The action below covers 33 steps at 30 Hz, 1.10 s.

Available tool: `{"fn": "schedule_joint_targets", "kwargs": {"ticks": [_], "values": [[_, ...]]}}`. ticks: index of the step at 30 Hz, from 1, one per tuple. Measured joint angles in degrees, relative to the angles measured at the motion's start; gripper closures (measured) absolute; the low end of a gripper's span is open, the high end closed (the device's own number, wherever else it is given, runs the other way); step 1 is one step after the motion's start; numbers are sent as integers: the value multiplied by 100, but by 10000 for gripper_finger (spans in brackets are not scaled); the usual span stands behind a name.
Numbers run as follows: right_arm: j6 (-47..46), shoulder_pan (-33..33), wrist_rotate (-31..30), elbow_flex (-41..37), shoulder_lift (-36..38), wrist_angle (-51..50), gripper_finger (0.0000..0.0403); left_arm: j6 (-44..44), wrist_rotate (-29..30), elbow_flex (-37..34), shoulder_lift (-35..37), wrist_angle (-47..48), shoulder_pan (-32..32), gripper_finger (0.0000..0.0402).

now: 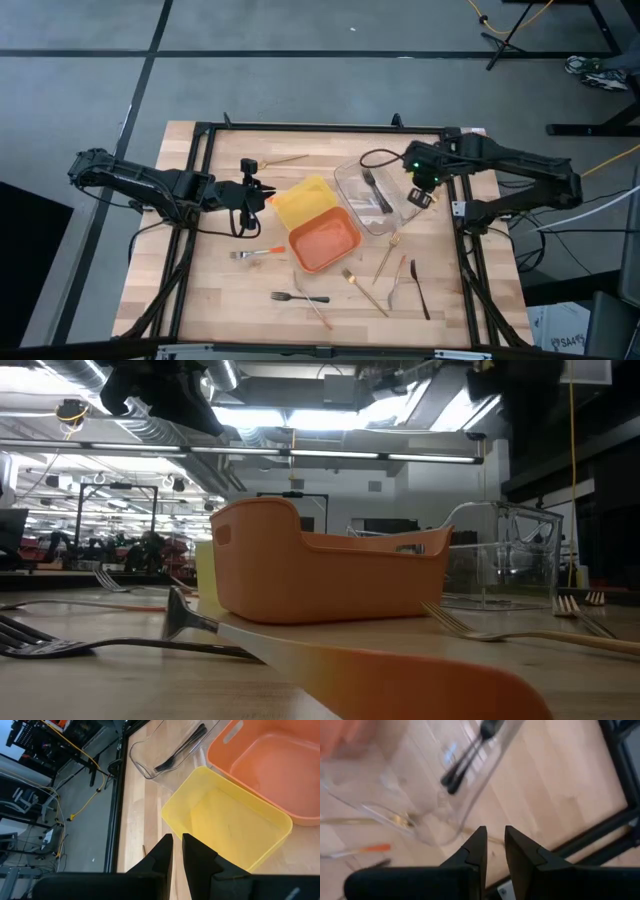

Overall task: Sort silverware by color (type)
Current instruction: Put the gold fork into the orange bin

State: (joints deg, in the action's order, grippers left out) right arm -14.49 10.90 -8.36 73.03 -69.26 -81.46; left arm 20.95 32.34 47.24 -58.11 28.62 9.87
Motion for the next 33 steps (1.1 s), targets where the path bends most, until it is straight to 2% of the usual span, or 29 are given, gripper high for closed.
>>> {"fn": "schedule_joint_targets", "kwargs": {"ticks": [7, 10, 16, 21, 33], "values": [[178, 0, 72, -1127, 646, 25, 345, 0, 0, 0, 0, 2, 0, 366], [275, 0, 306, -1599, 824, 141, 345, 0, 1, 0, 0, 3, 0, 366], [592, 0, 546, -2526, 916, 404, 345, 0, 2, 0, 0, 3, 0, 366], [643, 0, 662, -3249, 914, 1057, 345, -204, 4, 0, 0, 3, 0, 366], [579, 0, 701, -3326, 826, 1691, 345, -286, 11, 0, 0, 5, 0, 366]]}}
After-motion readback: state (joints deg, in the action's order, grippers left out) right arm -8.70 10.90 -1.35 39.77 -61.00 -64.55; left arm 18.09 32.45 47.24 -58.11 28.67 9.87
